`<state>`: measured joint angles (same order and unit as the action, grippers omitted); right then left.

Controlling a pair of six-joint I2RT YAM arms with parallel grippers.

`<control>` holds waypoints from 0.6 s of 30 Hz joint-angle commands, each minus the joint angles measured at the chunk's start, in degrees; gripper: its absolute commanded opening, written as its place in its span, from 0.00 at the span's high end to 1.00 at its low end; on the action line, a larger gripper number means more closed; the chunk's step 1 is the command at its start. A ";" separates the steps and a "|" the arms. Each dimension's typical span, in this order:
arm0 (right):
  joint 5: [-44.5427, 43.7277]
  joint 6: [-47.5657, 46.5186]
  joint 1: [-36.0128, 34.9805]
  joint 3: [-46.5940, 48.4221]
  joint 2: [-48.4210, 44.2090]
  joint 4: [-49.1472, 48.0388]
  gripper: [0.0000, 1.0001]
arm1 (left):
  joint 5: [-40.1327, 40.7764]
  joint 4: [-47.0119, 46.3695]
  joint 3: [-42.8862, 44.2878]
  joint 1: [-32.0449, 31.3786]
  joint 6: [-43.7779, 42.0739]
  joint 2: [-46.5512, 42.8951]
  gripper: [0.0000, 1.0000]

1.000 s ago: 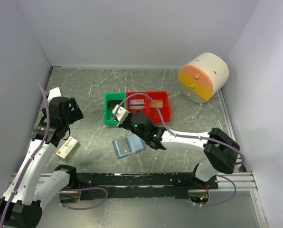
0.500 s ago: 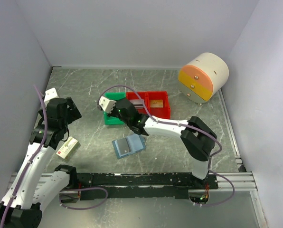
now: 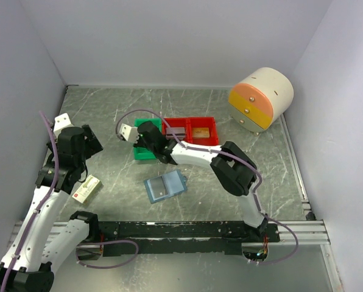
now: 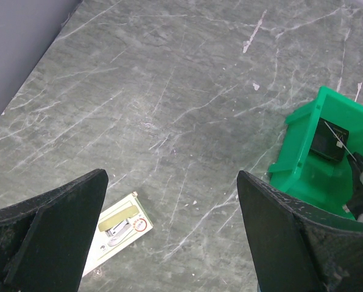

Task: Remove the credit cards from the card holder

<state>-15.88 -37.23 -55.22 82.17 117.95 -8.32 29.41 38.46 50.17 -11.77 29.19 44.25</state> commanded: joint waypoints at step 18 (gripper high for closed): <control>-3.46 -8.39 3.33 10.19 9.93 5.58 1.00 | 2.97 0.63 0.42 0.52 0.92 -0.72 0.00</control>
<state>-18.61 -43.66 -52.49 90.39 126.26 -3.79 29.89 38.48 50.17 -11.75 29.34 44.34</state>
